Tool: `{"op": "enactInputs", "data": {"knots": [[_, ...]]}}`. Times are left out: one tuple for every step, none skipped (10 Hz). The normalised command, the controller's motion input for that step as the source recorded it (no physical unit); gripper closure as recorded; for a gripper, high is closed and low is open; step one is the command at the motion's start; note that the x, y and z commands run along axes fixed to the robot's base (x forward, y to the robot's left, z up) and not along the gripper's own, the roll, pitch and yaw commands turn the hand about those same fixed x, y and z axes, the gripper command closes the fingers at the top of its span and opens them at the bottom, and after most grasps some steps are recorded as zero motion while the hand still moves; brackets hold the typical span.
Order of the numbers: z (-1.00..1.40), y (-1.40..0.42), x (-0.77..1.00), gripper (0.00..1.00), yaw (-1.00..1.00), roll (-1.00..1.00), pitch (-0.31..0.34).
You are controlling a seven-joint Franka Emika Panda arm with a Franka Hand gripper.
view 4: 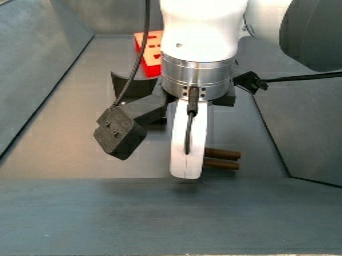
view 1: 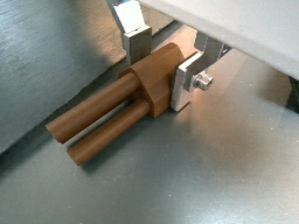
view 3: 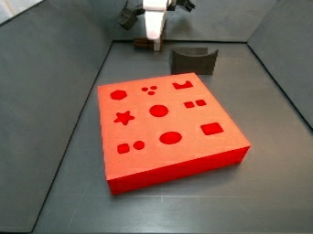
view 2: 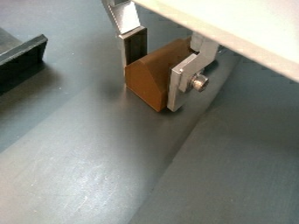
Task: Pick up the 3 prong object. Move up. Rotate the 3 prong object. Place the 3 prong object on the fixture. Regrasp the 3 prong object. Move to above the board. Insert the 3 prong object.
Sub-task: Pick up the 3 prong object, then move up, then rotate the 3 prong object.
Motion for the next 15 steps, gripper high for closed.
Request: {"op": "enactInputs", "data": {"knots": [[0.00,0.00,0.00,1.00,0.00,0.00,0.000],[0.00,0.00,0.00,1.00,0.00,0.00,0.000],[0.00,0.00,0.00,1.00,0.00,0.00,0.000],[0.00,0.00,0.00,1.00,0.00,0.00,0.000],[0.00,0.00,0.00,1.00,0.00,0.00,0.000],[0.83,0.00,0.00,1.00,0.00,0.00,0.000],[0.80,-0.05,-0.04,1.00,-0.03,-0.01,0.025],[0.74,-0.06,-0.06,1.00,-0.04,0.00,0.031],[0.56,-0.03,-0.05,1.00,-0.03,0.02,0.030],[0.46,-0.02,-0.04,1.00,-0.03,0.02,0.038],[0.20,-0.01,-0.03,1.00,-0.03,0.04,0.058],[0.53,-1.00,-0.57,1.00,0.00,0.00,0.000],[0.50,-1.00,-0.56,1.00,0.01,0.02,-0.021],[0.51,-1.00,-0.56,1.00,0.03,0.05,-0.035],[0.50,-1.00,-0.55,1.00,0.03,0.07,-0.031]]}}
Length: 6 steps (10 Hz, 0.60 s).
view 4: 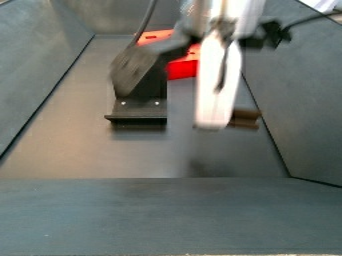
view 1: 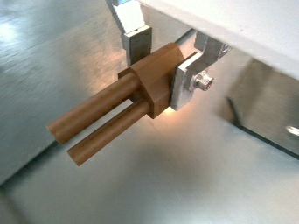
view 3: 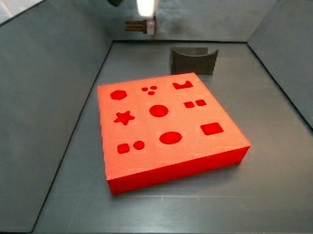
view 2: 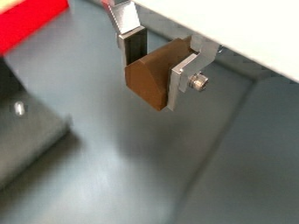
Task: Pick up the 3 prong object. Move up. Rotate the 3 prong object. Place the 3 prong object on the fixture. Regrasp the 3 prong object. Move to above the board. Insert the 3 prong object.
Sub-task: Rotate the 3 prong object.
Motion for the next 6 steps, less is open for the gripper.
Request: {"op": "enactInputs", "data": {"knots": [[0.43,-0.98,-0.47,1.00,0.03,0.11,-0.013],[0.34,-0.86,-0.37,1.00,0.03,0.13,-0.001],[0.15,-0.63,-0.17,1.00,0.03,0.15,0.025],[0.06,-0.43,-0.07,1.00,0.03,0.16,0.037],[0.03,-0.17,-0.03,1.00,0.03,0.15,0.028],[0.00,0.00,0.00,1.00,-1.00,0.00,0.000]]}}
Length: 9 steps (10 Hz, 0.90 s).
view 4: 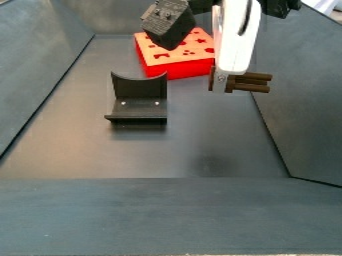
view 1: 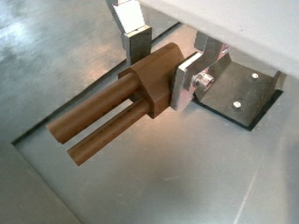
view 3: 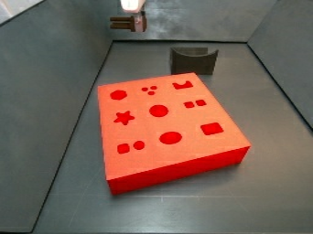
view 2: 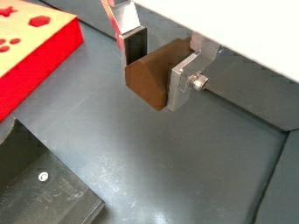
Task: Pick up the 3 prong object. Move up. Rotate the 3 prong object. Place the 3 prong object on the fixture. Regrasp the 3 prong object. Move to above the board. Insert the 3 prong object.
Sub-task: Rotate the 3 prong object.
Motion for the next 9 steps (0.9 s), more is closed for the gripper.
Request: {"op": "enactInputs", "data": {"knots": [[0.00,0.03,0.00,1.00,-1.00,-0.01,-0.002],[0.00,0.04,0.00,1.00,-1.00,-0.02,-0.004],[0.00,0.03,0.00,1.00,-1.00,-0.02,-0.004],[0.00,0.03,0.00,1.00,-1.00,-0.02,-0.004],[0.00,0.02,0.00,1.00,-1.00,-0.02,-0.004],[0.00,0.02,0.00,1.00,-1.00,-0.02,-0.004],[0.00,0.02,0.00,1.00,-1.00,-0.02,-0.004],[0.00,0.02,0.00,1.00,-1.00,-0.02,-0.005],[0.00,0.02,0.00,1.00,-1.00,-0.02,-0.005]]}}
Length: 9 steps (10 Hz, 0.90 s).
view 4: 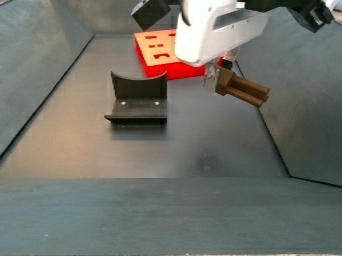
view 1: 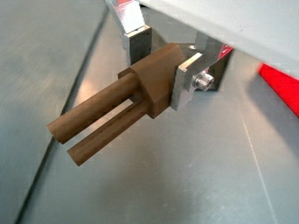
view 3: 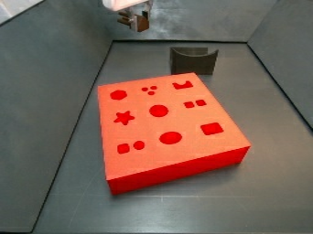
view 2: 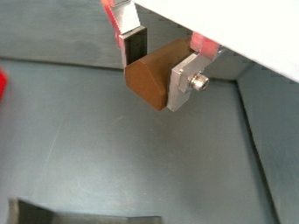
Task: Pick up the 3 prong object. Move up. Rotate the 3 prong object. Place the 3 prong object on the fixture. Regrasp the 3 prong object. Move to above the board. Insert the 3 prong object.
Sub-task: Rotate the 3 prong object.
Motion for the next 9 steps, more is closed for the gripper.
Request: {"op": "enactInputs", "data": {"knots": [[0.00,0.02,0.00,1.00,-1.00,-0.03,-0.005],[0.00,0.02,0.00,1.00,-1.00,-0.03,-0.006],[0.00,0.02,0.00,1.00,-1.00,-0.03,-0.006],[0.00,0.02,0.00,1.00,-1.00,-0.03,-0.007],[0.00,0.02,0.00,1.00,-1.00,-0.04,-0.008],[0.00,0.02,0.00,1.00,-1.00,-0.04,-0.009],[0.00,0.02,0.00,1.00,-1.00,-0.05,-0.010],[0.00,0.02,0.00,1.00,-1.00,-0.06,-0.012],[0.00,0.02,0.00,1.00,-1.00,-0.07,-0.015]]}}
